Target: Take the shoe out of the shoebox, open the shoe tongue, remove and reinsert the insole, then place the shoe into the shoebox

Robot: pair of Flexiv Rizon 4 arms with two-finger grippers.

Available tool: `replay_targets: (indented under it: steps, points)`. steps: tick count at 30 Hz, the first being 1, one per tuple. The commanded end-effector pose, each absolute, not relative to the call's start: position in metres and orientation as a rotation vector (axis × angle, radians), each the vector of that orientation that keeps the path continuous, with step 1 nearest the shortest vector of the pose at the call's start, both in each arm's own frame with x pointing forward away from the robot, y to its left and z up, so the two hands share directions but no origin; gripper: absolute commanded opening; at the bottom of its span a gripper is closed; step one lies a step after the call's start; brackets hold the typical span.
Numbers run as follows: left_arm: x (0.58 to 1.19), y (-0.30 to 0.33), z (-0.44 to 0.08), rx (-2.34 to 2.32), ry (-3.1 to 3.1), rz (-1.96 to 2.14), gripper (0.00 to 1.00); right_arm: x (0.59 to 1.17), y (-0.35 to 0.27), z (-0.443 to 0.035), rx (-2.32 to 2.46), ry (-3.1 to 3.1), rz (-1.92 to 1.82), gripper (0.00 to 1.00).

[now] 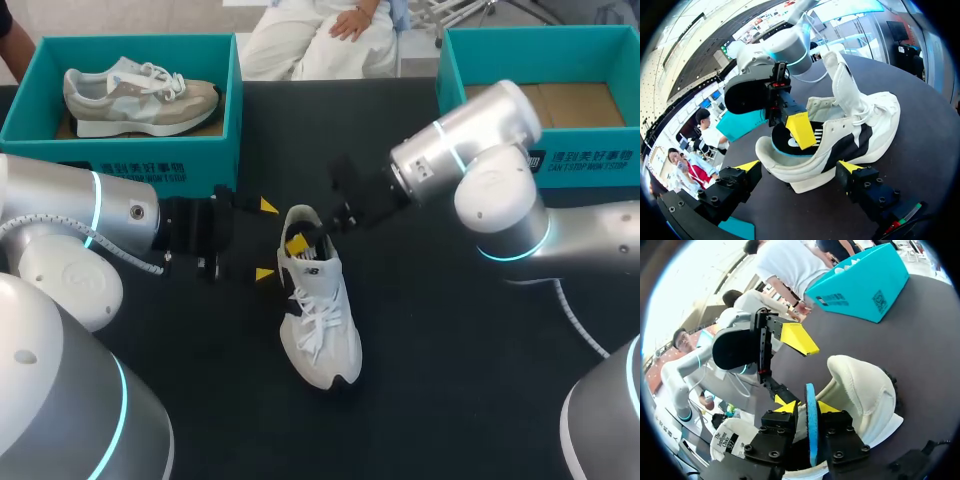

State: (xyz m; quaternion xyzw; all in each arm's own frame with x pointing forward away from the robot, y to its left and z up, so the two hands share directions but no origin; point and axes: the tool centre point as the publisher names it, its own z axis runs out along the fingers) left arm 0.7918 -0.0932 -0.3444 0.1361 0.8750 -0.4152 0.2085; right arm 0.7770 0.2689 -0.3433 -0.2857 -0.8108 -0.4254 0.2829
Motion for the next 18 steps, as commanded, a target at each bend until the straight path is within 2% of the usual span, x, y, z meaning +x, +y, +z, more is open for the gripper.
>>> replay_targets:
  steps: [1, 4, 18]
  points:
    - [0.791, -0.094, -0.344, 0.379, 2.438, -1.150, 1.00, 0.773, 0.269, -0.331, -0.767, -2.195, -1.145, 0.29]
    - [0.791, -0.094, -0.344, 0.379, 2.438, -1.150, 1.00, 0.775, 0.272, -0.326, -0.738, -2.205, -1.171, 0.32]
    - [0.791, -0.094, -0.344, 0.379, 2.438, -1.150, 1.00, 0.799, 0.297, -0.308, -0.557, -2.238, -1.238, 0.33]
